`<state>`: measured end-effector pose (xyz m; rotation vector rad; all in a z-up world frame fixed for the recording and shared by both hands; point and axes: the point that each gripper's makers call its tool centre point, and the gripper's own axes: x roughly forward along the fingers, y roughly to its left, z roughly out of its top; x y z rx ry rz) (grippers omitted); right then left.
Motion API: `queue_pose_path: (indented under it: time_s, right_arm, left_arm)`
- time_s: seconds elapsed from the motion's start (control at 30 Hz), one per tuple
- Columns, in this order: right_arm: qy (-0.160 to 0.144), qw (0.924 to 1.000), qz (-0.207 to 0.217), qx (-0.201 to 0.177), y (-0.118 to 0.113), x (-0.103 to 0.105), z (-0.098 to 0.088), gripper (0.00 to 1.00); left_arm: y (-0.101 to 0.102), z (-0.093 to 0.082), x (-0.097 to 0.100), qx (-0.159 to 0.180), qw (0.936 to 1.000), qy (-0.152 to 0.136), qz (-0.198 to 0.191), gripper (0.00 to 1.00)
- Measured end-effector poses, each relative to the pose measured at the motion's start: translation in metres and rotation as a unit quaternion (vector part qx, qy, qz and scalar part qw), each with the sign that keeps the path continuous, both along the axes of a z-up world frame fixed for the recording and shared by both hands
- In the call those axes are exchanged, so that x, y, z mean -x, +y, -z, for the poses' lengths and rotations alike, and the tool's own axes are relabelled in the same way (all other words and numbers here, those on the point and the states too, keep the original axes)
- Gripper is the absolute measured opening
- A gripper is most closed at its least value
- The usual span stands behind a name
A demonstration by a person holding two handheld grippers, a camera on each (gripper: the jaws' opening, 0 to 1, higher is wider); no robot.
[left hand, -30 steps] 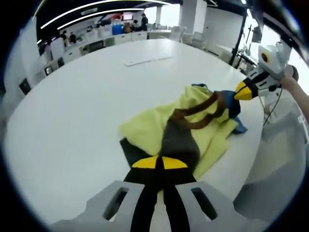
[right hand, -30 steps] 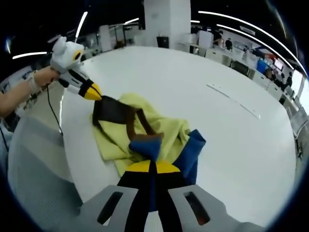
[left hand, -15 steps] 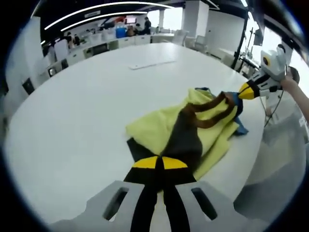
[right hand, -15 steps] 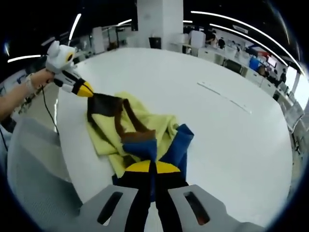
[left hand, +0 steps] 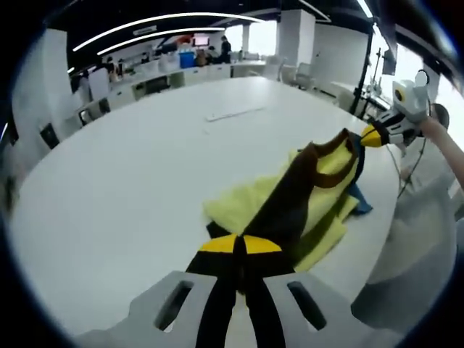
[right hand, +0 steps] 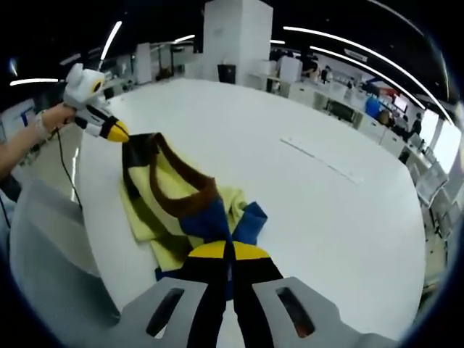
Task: Fold the garment on the visible template until the final outline fits inside the template.
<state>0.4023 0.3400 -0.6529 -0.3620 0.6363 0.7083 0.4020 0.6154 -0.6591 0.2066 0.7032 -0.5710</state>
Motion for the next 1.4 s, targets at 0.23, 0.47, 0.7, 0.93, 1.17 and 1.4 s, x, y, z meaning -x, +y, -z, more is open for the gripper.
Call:
queue_pose_path:
  time_s: [0.23,0.47,0.7,0.93,1.17,1.4]
  right_arm:
    - [-0.035,0.9993,-0.008,0.007,0.001,-0.009,-0.029,0.01]
    - [-0.061,0.998,-0.011,0.015,0.0,-0.019,-0.054,0.01]
    - [-0.091,0.995,-0.02,0.036,0.001,-0.032,-0.079,0.01]
    - [-0.116,0.9912,-0.03,0.057,-0.002,-0.041,-0.104,0.01]
    - [-0.136,0.9871,-0.039,0.076,-0.005,-0.047,-0.128,0.01]
    - [-0.151,0.9829,-0.05,0.092,-0.006,-0.049,-0.151,0.01]
  left_arm:
    - [0.002,-0.021,-0.007,-0.003,0.9998,-0.02,0.0,0.0]
    - [0.001,-0.05,-0.017,-0.015,0.9987,-0.049,0.007,0.0]
    - [-0.001,-0.075,-0.031,-0.035,0.9966,-0.072,0.018,0.0]
    - [-0.003,-0.104,-0.041,-0.057,0.9929,-0.099,0.03,0.0]
    - [-0.006,-0.131,-0.047,-0.071,0.99,-0.114,0.043,0.0]
    - [-0.006,-0.167,-0.051,-0.087,0.9853,-0.137,0.054,0.0]
